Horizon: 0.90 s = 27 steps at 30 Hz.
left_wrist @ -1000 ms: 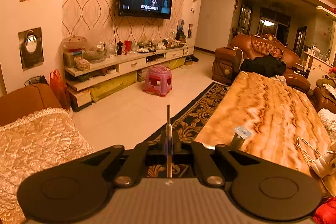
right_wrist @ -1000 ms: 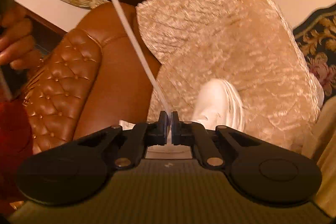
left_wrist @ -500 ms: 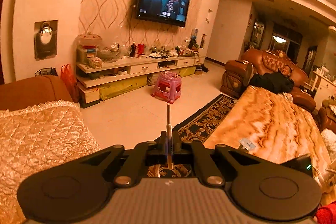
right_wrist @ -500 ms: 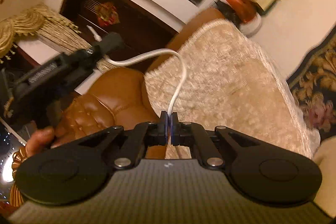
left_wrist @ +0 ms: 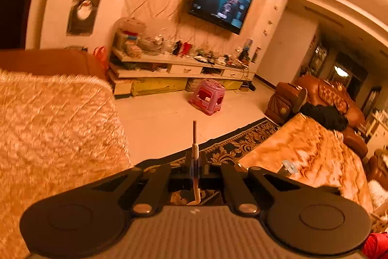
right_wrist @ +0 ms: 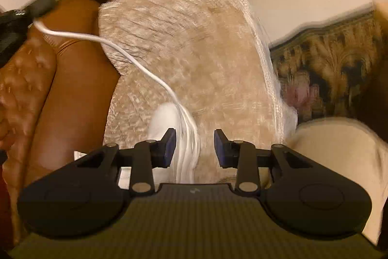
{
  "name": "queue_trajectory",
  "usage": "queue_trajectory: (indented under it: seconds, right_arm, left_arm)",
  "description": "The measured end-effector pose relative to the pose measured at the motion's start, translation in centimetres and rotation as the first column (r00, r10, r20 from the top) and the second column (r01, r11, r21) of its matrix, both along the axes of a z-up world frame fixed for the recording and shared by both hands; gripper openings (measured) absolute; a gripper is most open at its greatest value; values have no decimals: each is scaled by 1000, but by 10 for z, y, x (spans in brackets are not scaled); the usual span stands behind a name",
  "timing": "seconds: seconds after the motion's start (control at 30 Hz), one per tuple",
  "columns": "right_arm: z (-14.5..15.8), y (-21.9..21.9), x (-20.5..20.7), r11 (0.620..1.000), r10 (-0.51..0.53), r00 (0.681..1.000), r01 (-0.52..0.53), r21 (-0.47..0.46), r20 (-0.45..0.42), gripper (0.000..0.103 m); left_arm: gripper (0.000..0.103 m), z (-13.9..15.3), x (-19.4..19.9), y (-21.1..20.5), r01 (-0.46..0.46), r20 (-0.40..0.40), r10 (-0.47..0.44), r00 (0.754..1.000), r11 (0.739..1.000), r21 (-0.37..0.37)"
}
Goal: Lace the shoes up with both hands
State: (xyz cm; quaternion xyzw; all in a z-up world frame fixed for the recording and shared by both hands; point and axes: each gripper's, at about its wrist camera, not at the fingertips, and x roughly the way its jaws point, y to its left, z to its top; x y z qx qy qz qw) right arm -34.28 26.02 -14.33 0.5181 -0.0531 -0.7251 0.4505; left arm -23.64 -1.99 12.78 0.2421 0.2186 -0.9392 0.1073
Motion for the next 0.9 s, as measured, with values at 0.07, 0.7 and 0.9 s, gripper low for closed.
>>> queue_trajectory:
  seconds: [0.07,0.7,0.9]
  right_arm:
    - [23,-10,11,993,85,989,-95,-74,-123,41]
    - [65,-82,91,908,180,772,-369,-199,-610,3]
    - [53,-77,77,914,232,794,-375,-153,-562,12]
  left_arm:
    - [2,-7,8,-6,-17,-2,17,1000,999,35]
    - [5,-64,60,-52,-185,14,190,982,936,299]
    - [3,-78,60,-56,-171,3,181,983,921,351]
